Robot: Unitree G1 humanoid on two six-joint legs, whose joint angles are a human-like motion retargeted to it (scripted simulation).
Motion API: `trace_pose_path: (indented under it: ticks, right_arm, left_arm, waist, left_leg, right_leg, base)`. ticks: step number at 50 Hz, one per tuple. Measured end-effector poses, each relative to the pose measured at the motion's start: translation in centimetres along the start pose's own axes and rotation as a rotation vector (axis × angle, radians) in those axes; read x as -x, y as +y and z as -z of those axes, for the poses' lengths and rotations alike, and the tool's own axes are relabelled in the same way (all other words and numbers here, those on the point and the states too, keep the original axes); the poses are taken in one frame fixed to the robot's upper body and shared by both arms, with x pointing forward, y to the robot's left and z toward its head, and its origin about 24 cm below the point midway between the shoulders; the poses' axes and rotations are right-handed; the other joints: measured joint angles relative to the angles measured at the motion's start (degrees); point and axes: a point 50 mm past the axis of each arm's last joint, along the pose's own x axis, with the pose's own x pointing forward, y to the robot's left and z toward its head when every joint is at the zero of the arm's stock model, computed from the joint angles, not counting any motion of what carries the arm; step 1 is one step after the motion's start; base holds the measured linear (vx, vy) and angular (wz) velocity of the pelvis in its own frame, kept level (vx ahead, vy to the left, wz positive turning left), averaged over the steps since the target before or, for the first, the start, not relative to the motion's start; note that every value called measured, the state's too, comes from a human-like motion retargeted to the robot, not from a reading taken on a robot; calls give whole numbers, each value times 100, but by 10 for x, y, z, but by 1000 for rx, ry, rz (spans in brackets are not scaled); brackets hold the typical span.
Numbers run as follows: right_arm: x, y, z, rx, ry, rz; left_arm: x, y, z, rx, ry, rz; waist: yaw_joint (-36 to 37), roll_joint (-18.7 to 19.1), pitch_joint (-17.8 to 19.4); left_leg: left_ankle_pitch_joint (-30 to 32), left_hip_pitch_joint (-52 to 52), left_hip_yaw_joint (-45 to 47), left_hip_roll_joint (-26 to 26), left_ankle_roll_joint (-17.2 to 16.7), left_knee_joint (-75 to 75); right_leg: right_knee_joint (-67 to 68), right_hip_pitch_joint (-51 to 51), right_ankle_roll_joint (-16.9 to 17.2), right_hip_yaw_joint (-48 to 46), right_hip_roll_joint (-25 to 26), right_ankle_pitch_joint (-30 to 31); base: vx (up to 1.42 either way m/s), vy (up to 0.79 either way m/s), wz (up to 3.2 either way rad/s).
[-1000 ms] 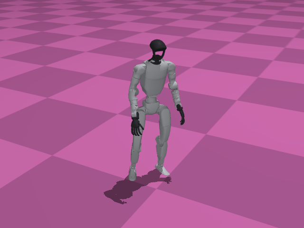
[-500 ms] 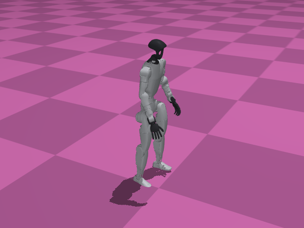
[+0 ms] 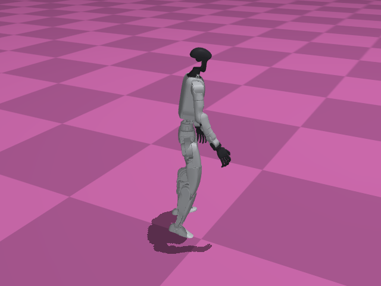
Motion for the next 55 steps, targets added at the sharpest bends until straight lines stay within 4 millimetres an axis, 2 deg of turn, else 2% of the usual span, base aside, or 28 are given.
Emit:
trace_pose_path:
  ticks: [5,10,17,20,26,30,35,40,43,48,52,55]
  right_arm:
    - [0,4,-6,23,-32,-3]
    - [1,7,-9,26,-51,-7]
    - [6,16,2,33,-33,-24]
    - [6,19,7,39,-7,-34]
    - [5,14,18,46,53,-34]
    - [0,2,15,66,73,-6]
    - [-7,-15,-2,76,44,43]
    - [-9,-19,-23,43,-31,59]
    - [-9,-19,-31,26,-69,54]
    - [-9,-18,-33,38,-87,42]
    - [-8,-17,-25,61,-65,33]
    - [-7,-14,-18,69,-46,24]
  left_arm:
    - [-1,11,-5,-10,-21,-42]
    - [-2,17,-10,39,-35,-64]
    - [-1,15,-13,42,-76,-76]
    - [-1,15,-14,31,-88,-77]
    - [-1,10,-15,31,-86,-62]
    - [-1,6,-12,46,-59,-43]
    - [0,1,3,33,9,-14]
    - [4,-3,31,17,98,8]
    - [6,-5,43,29,137,16]
    - [8,-11,48,56,153,35]
    - [7,-15,39,60,118,49]
    - [6,-14,28,55,77,45]
  waist:
    - [-90,94,144]
    - [-200,92,197]
    - [-220,-224,170]
    - [-58,-353,141]
    - [418,-368,75]
    - [576,-424,111]
    - [579,-552,127]
    - [542,-596,4]
    - [497,-535,-103]
    - [427,-360,-230]
    - [394,-210,-186]
    - [366,-44,-80]
  left_leg:
    - [10,17,-737,13,-85,22]
    - [26,54,-1484,-89,-144,-104]
    - [140,147,-2535,-536,-82,-399]
    - [253,138,-2912,-716,-81,-511]
    - [335,-52,-3221,-811,-19,-593]
    - [135,-325,-2071,-780,254,-240]
    - [-173,-553,-543,-712,549,447]
    - [-387,-466,-49,-665,435,613]
    - [-312,-329,243,-555,282,432]
    - [-17,-150,407,-396,77,2]
    - [6,-52,-50,-370,23,-195]
    - [11,50,-406,-264,6,-208]
  right_leg:
    - [1175,-558,-199,1027,90,-537]
    - [1026,-674,-192,1596,239,-641]
    - [-195,-387,320,3449,664,-242]
    - [-555,-231,452,3709,663,91]
    - [-857,-36,586,2931,416,168]
    - [-871,-16,712,2447,208,176]
    - [-899,0,747,1892,-44,189]
    - [-1002,73,789,1444,-87,174]
    - [-1006,93,776,1164,-20,112]
    - [-972,168,731,676,113,36]
    - [-738,285,492,296,125,63]
    - [-80,210,7,221,88,63]
  base:
    - [1,6,134]
    - [4,-1,142]
    - [6,-10,150]
    - [4,-16,117]
    - [-1,-17,101]
    - [-4,-13,118]
    - [-2,-7,107]
    - [1,0,81]
    - [2,6,80]
    - [3,11,83]
    - [4,15,90]
    - [5,14,98]
